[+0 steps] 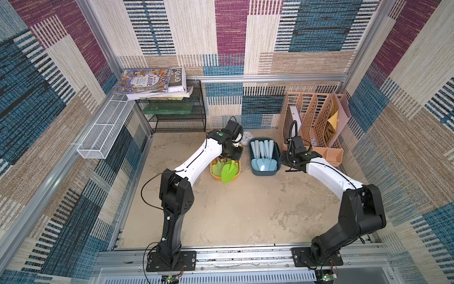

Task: Sort the small shovels by color and place them into the storage box
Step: Pick up the shovel from the center of the board, then place the shovel in the storage box.

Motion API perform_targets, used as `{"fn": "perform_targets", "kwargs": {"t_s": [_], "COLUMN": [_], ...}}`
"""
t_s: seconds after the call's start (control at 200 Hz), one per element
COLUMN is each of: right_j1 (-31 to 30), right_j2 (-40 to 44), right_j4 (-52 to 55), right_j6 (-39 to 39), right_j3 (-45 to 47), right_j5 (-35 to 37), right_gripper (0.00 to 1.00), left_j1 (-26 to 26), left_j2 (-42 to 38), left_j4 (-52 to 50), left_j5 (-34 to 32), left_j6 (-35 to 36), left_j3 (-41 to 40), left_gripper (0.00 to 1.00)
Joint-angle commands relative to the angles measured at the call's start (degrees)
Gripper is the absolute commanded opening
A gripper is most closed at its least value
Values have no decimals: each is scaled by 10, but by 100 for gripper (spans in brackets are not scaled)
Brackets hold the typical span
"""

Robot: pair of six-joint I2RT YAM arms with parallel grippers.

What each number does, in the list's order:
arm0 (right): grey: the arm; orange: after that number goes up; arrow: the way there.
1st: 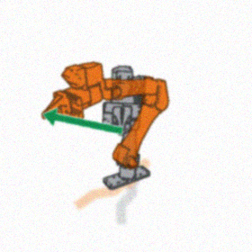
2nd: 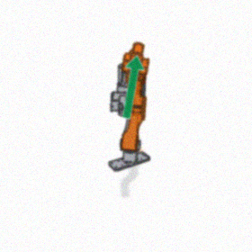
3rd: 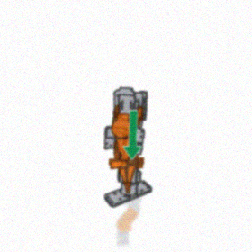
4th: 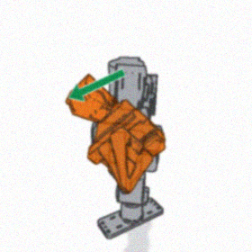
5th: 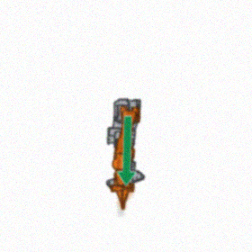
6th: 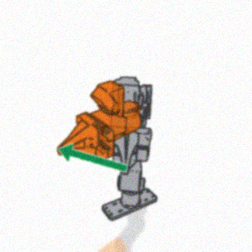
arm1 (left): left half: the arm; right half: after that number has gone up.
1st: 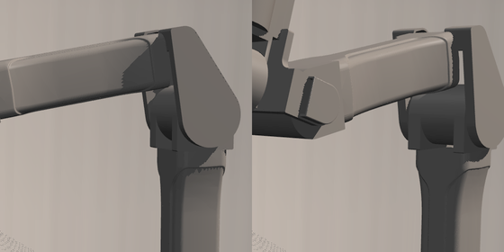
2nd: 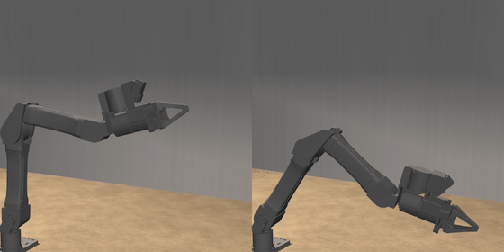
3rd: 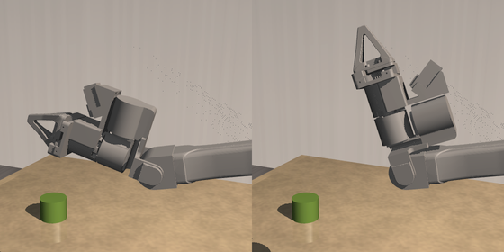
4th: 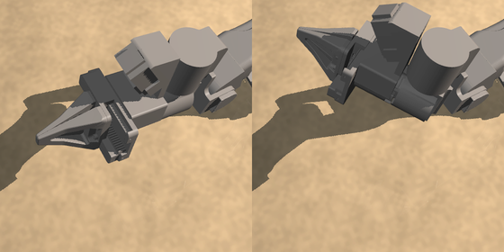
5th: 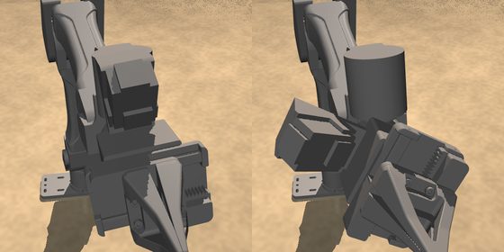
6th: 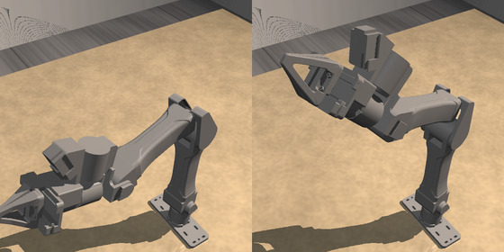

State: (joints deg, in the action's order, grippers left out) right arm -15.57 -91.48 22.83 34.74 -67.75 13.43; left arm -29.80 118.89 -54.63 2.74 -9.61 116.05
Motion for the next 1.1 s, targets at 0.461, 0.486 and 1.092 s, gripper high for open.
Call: {"fn": "perform_targets", "kwargs": {"t_s": [0.461,0.486,1.092], "right_j1": [24,26,45], "right_j2": [-12,-11,32], "right_j4": [18,19,11], "right_j6": [-17,-17,-32], "right_j3": [-15,-15,42], "right_j5": [-4,-4,23], "right_gripper": [52,52,52], "left_j1": [81,81,76], "left_j2": [123,127,10], "left_j4": [32,31,47], "left_j5": [-19,-20,-13], "left_j6": [-29,-30,-62], "left_j3": [90,92,0], "left_gripper": [0,0,44]}}
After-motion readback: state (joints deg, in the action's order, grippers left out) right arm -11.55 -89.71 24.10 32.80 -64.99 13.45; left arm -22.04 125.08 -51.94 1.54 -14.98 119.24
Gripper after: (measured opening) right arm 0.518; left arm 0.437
